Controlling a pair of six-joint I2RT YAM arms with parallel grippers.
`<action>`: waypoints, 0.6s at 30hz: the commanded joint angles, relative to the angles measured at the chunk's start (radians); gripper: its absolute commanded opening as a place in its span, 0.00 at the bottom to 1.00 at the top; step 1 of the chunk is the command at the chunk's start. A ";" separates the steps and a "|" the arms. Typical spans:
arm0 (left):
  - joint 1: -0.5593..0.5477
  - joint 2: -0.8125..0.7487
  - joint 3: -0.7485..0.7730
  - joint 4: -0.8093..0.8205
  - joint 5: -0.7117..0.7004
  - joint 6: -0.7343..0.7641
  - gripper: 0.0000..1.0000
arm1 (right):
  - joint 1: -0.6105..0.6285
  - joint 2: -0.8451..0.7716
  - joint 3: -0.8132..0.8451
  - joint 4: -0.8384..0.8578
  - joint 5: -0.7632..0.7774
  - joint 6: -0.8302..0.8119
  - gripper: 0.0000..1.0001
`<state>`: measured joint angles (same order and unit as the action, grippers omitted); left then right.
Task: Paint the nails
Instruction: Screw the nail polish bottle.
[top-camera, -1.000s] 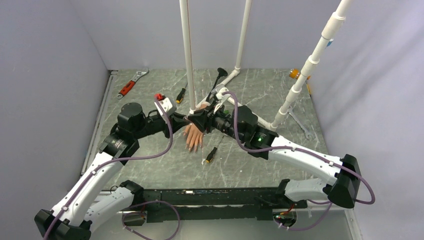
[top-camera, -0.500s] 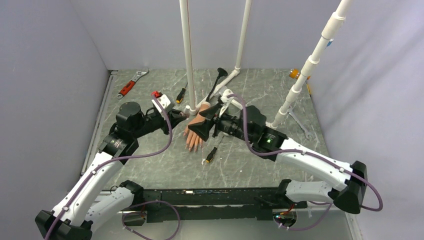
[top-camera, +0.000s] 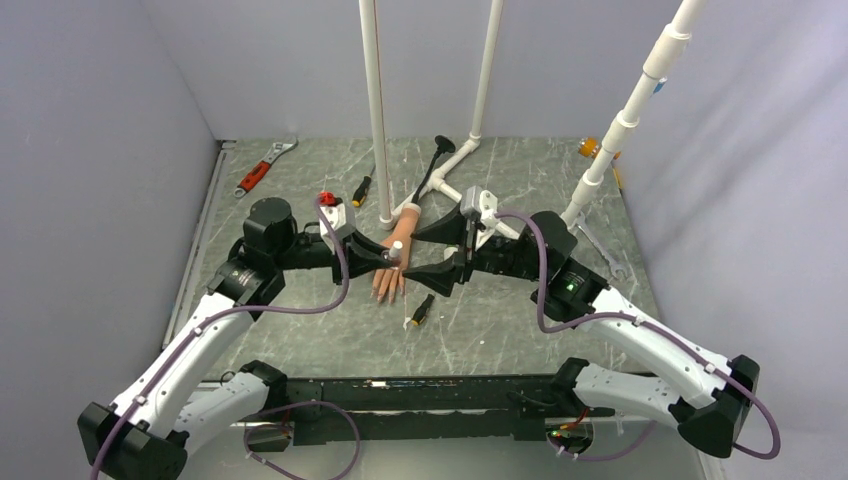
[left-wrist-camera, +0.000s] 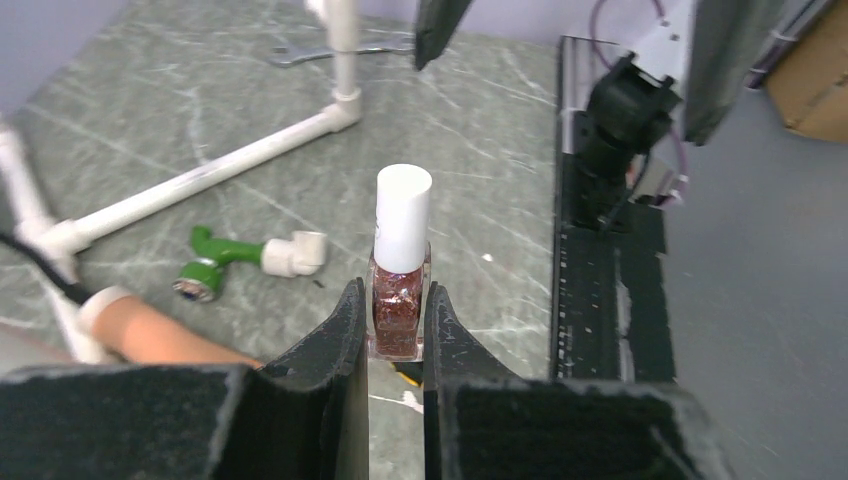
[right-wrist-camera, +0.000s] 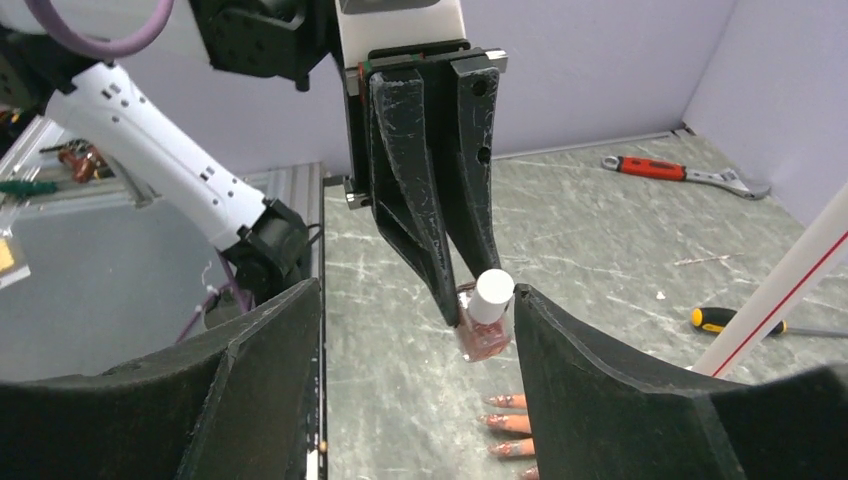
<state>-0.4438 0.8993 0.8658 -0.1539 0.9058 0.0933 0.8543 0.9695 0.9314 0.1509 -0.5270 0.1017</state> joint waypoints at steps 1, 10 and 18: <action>0.000 0.023 0.043 0.050 0.194 0.013 0.00 | -0.024 0.005 -0.015 0.020 -0.117 -0.077 0.71; -0.016 0.036 0.057 0.019 0.225 0.034 0.00 | -0.050 0.038 -0.016 0.042 -0.140 -0.070 0.70; -0.024 0.036 0.059 0.007 0.213 0.043 0.00 | -0.050 0.082 -0.014 0.097 -0.154 -0.037 0.65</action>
<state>-0.4606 0.9379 0.8825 -0.1623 1.0874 0.1127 0.8074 1.0378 0.9131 0.1665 -0.6445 0.0517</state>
